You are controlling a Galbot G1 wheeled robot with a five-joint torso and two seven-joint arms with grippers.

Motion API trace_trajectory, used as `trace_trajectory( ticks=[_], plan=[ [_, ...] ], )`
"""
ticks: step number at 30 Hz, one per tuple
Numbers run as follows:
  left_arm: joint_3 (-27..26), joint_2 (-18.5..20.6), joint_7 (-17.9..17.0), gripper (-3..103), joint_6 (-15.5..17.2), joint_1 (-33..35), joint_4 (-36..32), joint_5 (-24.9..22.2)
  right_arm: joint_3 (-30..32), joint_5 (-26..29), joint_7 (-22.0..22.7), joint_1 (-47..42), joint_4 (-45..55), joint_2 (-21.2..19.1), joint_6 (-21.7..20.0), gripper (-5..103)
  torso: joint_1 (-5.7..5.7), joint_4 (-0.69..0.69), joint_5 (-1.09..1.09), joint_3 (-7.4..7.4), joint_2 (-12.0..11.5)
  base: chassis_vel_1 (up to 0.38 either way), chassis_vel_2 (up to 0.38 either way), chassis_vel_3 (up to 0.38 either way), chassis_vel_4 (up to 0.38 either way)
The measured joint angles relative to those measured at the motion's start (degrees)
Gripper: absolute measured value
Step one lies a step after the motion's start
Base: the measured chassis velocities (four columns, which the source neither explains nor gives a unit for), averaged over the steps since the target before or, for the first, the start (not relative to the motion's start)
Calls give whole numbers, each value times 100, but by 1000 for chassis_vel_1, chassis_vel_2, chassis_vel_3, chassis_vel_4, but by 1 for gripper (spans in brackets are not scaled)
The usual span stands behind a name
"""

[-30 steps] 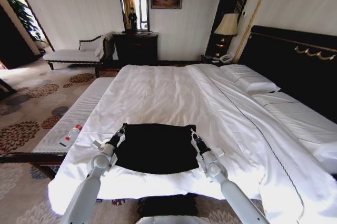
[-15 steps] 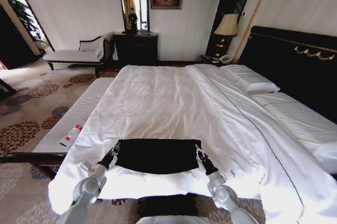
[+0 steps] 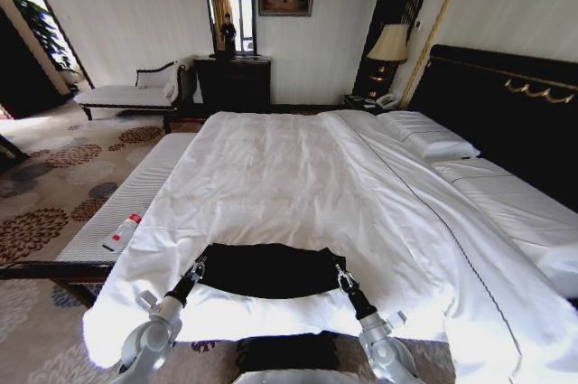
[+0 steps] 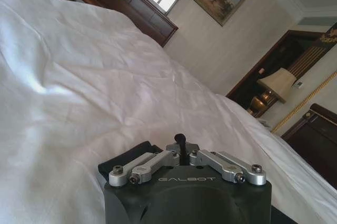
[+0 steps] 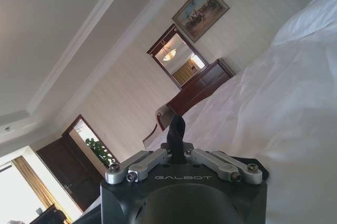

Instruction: Fold the clothes on the bed.

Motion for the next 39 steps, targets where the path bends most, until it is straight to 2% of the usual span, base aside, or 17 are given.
trace_trajectory(
  ticks=[2,3,4,8,9,11,12,13,14,16,18,19,20,24,28,35,39],
  plan=[
    [-244,0,-87,14,-123,176,-284,147,174,-41,94,-204,354,-45,50,12,0,0,0,0,0,0,0,0,0],
    [-379,0,-140,14,-151,243,-422,149,259,-41,154,-276,509,-71,57,18,0,1,0,0,1,0,0,0,0],
    [-379,0,-140,14,-151,243,-422,149,259,-41,154,-276,509,-71,57,18,0,1,0,0,1,0,0,0,0],
    [-896,82,-401,36,-149,357,-887,-82,514,-86,731,-397,1060,-231,59,34,-1,1,0,0,0,0,0,0,0],
    [-896,82,-401,36,-149,357,-887,-82,514,-86,731,-397,1060,-231,59,34,-1,1,0,0,0,0,0,0,0],
    [-999,148,-516,46,-105,343,-1073,-114,522,-129,1086,-325,1207,-313,56,44,0,1,1,0,0,0,0,0,0],
    [-1003,167,-586,46,-59,308,-1150,-67,503,-134,1218,-260,1255,-354,41,50,0,1,0,0,0,0,0,0,0],
    [-974,179,-696,52,-1,252,-1211,48,450,-148,1339,-171,1288,-402,6,55,0,1,0,0,0,0,0,0,0],
    [-974,179,-696,52,-1,252,-1211,48,450,-148,1339,-171,1288,-402,6,55,0,1,0,0,0,0,0,0,0],
    [-761,180,-994,63,179,83,-1276,600,266,-252,1664,90,1308,-517,-117,61,0,0,-1,0,1,0,0,0,0],
    [-463,124,-1179,73,266,-52,-1277,1207,42,-508,1988,329,1256,-569,-300,72,0,2,-1,1,0,0,0,0,0],
    [-463,124,-1179,73,266,-52,-1277,1207,42,-508,1988,329,1256,-569,-300,72,0,2,-1,1,0,0,0,0,0],
    [-355,71,-1225,73,294,-98,-1269,1376,-48,-602,2121,412,1225,-567,-380,77,0,1,2,1,0,0,0,0,0],
    [-217,-222,-1334,94,392,-137,-1338,1486,-209,-700,2580,489,1318,-393,-592,93,2,0,1,1,-1,0,0,0,0],
    [-285,-446,-1347,100,431,55,-1569,1495,-71,-652,2752,214,1510,-234,-670,100,1,0,0,0,-1,0,0,0,0],
    [-437,-824,-1350,100,409,420,-1982,1641,52,-627,3023,-266,1634,-192,-802,100,0,0,0,0,0,0,0,0,0],
    [-462,-984,-1380,100,371,583,-2058,1969,59,-667,3181,-376,1787,-55,-853,100,-1,1,0,0,0,0,0,0,0]
  ],
)
